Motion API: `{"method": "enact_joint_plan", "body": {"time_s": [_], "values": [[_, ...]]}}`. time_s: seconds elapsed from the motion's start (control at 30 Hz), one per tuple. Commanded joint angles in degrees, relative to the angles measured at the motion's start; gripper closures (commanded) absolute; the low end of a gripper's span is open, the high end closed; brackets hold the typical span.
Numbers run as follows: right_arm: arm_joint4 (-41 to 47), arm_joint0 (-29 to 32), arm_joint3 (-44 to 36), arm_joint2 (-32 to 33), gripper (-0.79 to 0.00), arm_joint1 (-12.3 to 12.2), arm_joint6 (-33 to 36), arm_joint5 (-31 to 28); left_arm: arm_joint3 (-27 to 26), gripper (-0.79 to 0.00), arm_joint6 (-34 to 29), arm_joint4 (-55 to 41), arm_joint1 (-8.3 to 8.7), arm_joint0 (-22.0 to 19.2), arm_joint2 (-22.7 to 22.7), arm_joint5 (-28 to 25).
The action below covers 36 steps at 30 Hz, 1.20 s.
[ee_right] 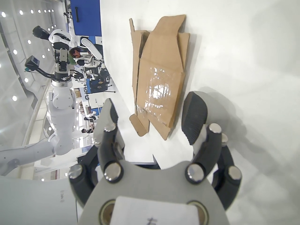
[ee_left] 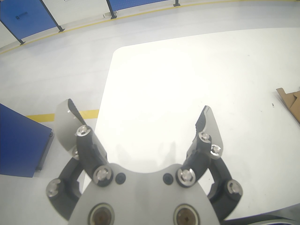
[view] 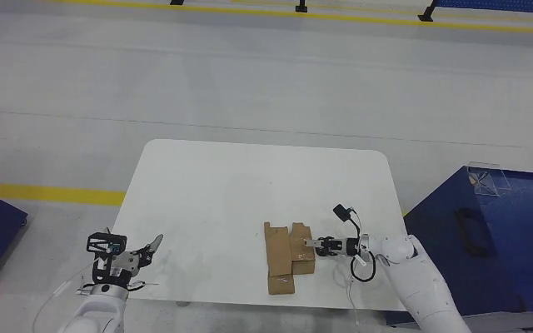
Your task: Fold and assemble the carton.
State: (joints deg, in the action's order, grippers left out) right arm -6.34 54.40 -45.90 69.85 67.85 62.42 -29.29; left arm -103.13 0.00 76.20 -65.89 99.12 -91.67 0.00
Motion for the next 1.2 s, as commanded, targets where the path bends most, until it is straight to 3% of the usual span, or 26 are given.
{"method": "enact_joint_plan", "body": {"time_s": [0.0, 0.07, 0.13, 0.23, 0.33, 0.63, 0.7, 0.8, 0.93, 1.0, 1.07, 1.17], "values": [[-0.4, -0.7, 1.1, -1.4, -0.665, 0.4, -0.8, -0.3, 0.0, -0.785, 0.0, 0.0, 0.0, 0.0, 0.0, 0.0], [-0.8, -1.2, 1.9, -2.5, -0.643, 0.7, -1.6, -0.5, 0.0, -0.785, 0.0, 0.0, 0.0, 0.0, 0.0, 0.0], [-0.8, -1.7, 2.5, -3.5, -0.474, 1.0, -2.0, -0.9, 0.0, -0.785, 0.0, 0.0, 0.0, 0.0, 0.0, 0.0], [-0.4, -2.3, 3.2, -4.4, -0.456, 1.3, -2.2, -1.5, 0.0, -0.785, 0.0, 0.0, 0.0, 0.0, 0.0, 0.0], [0.9, -2.6, 3.5, -4.9, -0.379, 1.4, -1.5, -2.5, 0.0, -0.785, 0.0, 0.0, 0.0, 0.0, 0.0, 0.0], [4.6, -1.7, 1.0, -1.2, -0.416, -0.4, 1.7, -4.1, 0.0, -0.785, 0.0, 0.0, 0.0, 0.0, 0.0, 0.0], [5.9, -0.9, -0.8, 0.9, -0.471, -1.3, 3.6, -3.5, 0.0, -0.785, 0.0, 0.0, 0.0, 0.0, 0.0, 0.0], [6.2, 0.6, -4.7, 3.4, -0.394, -2.6, 5.7, -1.3, 0.0, -0.785, 0.0, 0.0, 0.0, 0.0, 0.0, 0.0], [3.4, 2.3, -9.2, 3.4, -0.388, -3.3, 5.6, 2.2, 0.0, -0.785, 0.0, 0.0, 0.0, 0.0, 0.0, 0.0], [2.3, 2.7, -10.4, 2.3, -0.443, -3.2, 5.2, 3.4, 0.0, -0.785, 0.0, 0.0, 0.0, 0.0, 0.0, 0.0], [1.2, 2.7, -10.6, 0.8, -0.579, -3.0, 4.9, 4.5, 0.0, -0.785, 0.0, 0.0, 0.0, 0.0, 0.0, 0.0], [-0.6, 2.1, -10.4, -1.2, -0.57, -2.6, 3.0, 5.7, 0.0, -0.785, 0.0, 0.0, 0.0, 0.0, 0.0, 0.0]]}}
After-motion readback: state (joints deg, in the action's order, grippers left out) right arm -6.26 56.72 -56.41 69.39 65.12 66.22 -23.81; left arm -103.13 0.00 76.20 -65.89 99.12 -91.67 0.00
